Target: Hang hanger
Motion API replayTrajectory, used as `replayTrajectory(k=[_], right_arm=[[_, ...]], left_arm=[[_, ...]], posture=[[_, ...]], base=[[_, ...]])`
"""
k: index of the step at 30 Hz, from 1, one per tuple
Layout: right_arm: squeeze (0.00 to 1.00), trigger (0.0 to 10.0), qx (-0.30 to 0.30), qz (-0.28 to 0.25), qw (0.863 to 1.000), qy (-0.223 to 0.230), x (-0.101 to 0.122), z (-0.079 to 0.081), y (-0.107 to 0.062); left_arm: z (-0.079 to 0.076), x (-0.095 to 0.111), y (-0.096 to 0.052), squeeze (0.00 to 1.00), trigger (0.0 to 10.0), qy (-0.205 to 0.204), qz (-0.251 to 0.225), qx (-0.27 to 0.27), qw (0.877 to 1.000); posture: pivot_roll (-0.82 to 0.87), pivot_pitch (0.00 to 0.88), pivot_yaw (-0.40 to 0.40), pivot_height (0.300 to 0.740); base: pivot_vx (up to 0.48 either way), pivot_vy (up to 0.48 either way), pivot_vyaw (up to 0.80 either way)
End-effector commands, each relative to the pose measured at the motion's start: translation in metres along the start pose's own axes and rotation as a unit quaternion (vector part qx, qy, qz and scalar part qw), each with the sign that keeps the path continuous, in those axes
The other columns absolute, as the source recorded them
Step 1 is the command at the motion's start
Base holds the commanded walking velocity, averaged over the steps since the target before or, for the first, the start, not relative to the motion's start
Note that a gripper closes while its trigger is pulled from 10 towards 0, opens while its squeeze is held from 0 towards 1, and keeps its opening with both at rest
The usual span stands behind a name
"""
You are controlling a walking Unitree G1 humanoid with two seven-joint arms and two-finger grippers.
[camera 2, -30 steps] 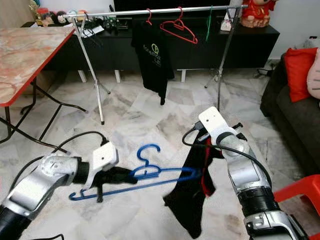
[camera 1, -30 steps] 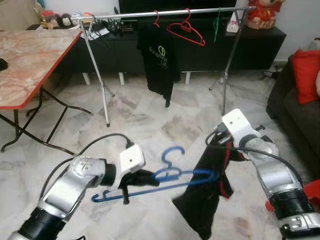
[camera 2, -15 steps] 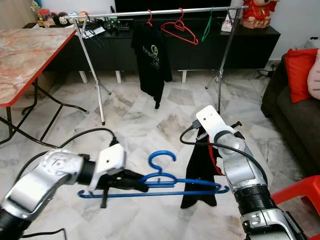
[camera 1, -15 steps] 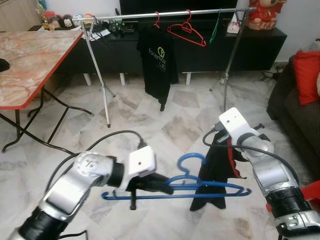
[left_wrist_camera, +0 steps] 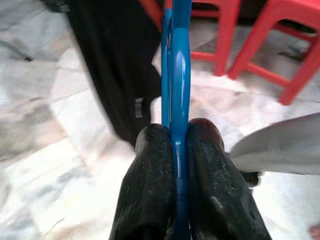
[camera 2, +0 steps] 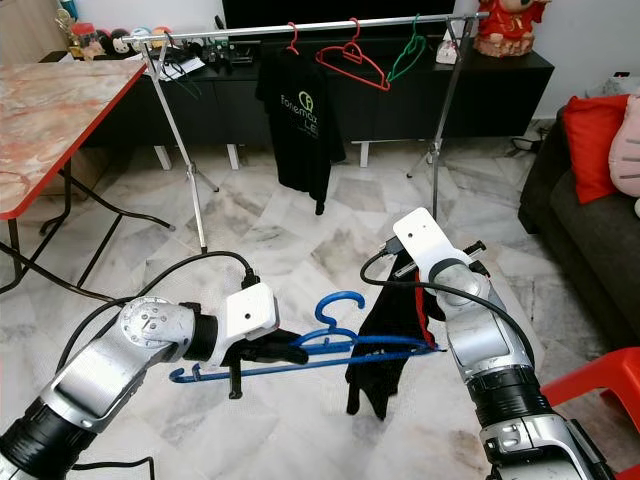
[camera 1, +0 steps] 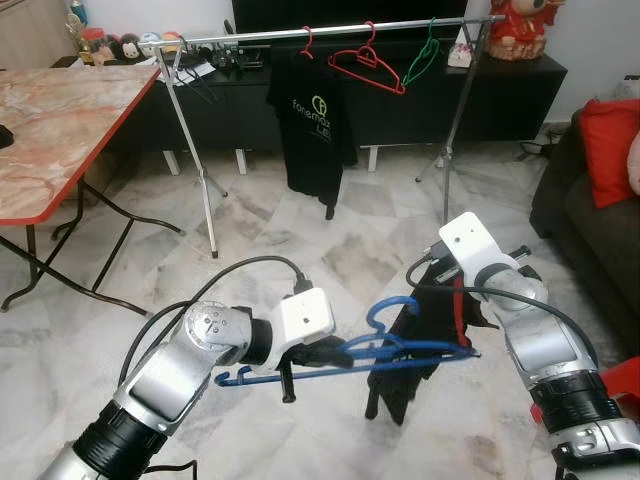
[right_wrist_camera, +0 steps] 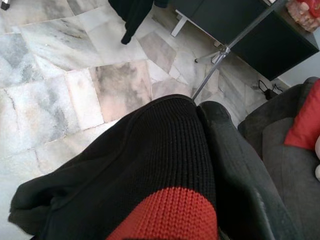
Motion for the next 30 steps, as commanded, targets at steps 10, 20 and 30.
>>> replayTrajectory(k=[10, 20, 30], right_arm=[[0.0, 10.0, -0.014, -0.026, 1.0, 0.009, 0.017, -0.009, -0.001], [0.0, 10.0, -0.029, -0.029, 0.998, 0.037, 0.02, -0.014, -0.001], [0.0, 10.0, -0.043, -0.034, 0.997, 0.049, 0.026, -0.02, 0.001]], left_arm=[[0.001, 0.013, 0.003, 0.0, 10.0, -0.018, -0.04, 0.009, 0.999], [-0.011, 0.018, 0.008, 0.0, 10.0, -0.004, -0.046, -0.017, 0.999], [-0.022, 0.026, 0.027, 0.0, 10.0, -0.004, -0.06, -0.013, 0.998]], posture=[[-0.13, 0.0, 0.012, 0.74], [-0.13, 0.0, 0.013, 0.74], [-0.13, 0.0, 0.015, 0.74]], base=[[0.0, 0.0, 0.0], [0.0, 0.0, 0.0], [0.0, 0.0, 0.0]])
Point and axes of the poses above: a point about 5 cm out from each wrist's last joint towards the gripper, its own y axis pointing out of the wrist towards the gripper, its own x axis along the axis of the wrist's last joint, z = x × y, the point moved 3 cm from there along y, pointing out of the wrist towards the gripper, and after that the axes turned 11 degrees about -y, right-handed, at the moved point
